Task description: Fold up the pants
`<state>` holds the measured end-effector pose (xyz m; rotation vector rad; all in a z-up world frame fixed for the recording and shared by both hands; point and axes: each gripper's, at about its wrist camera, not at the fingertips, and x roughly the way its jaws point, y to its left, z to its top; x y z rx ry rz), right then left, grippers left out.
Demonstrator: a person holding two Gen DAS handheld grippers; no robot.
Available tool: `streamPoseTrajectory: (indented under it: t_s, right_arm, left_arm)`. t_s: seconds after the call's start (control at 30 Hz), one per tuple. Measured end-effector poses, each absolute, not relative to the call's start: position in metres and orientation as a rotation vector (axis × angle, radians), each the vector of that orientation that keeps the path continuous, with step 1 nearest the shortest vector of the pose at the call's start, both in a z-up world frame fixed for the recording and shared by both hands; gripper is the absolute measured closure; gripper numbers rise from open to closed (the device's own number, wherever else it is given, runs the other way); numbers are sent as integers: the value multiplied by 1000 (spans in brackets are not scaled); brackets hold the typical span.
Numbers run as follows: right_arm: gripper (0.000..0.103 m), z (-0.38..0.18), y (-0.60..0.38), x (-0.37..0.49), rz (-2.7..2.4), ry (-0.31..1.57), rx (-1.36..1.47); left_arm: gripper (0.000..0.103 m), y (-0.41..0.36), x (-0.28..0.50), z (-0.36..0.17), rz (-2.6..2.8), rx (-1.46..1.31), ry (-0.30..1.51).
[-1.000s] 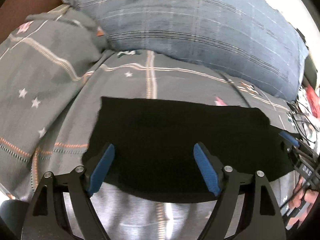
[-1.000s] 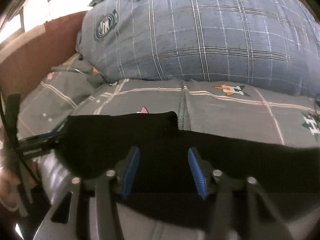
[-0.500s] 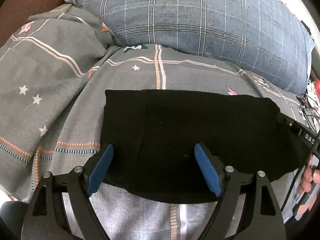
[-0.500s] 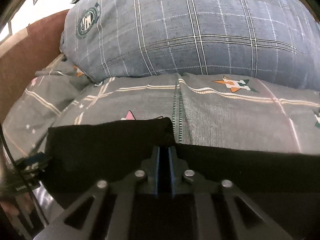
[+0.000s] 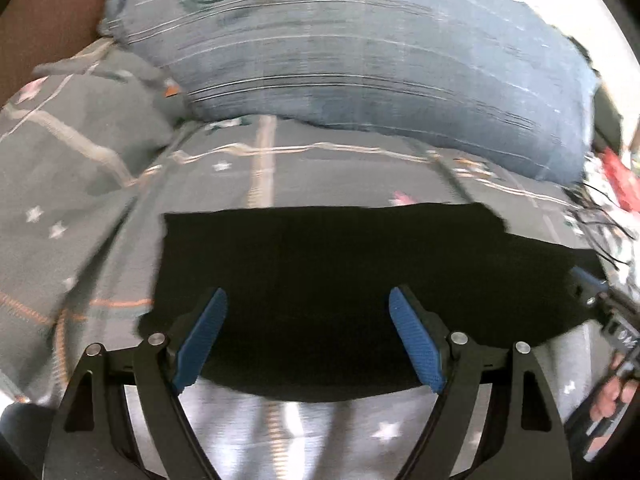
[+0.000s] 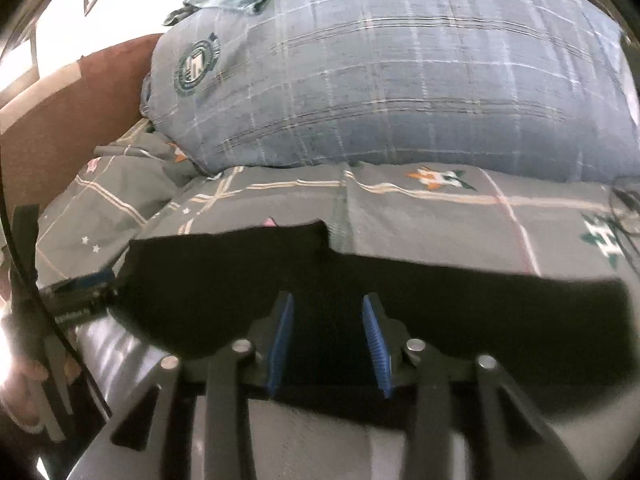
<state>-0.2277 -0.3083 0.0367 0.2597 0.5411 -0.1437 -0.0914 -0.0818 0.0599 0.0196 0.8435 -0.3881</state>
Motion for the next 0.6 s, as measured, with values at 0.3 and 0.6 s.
streamPoseTrajectory:
  t_s: [0.3,0.6]
  right_arm:
    - [53,3,-378,-306,-336,551,403]
    - [52,-26,-459,-363,-461,506,632]
  left_arm:
    - [19,-196,-91,65,-756,84,928]
    - [19,-357,-100,62,-1102,311,987]
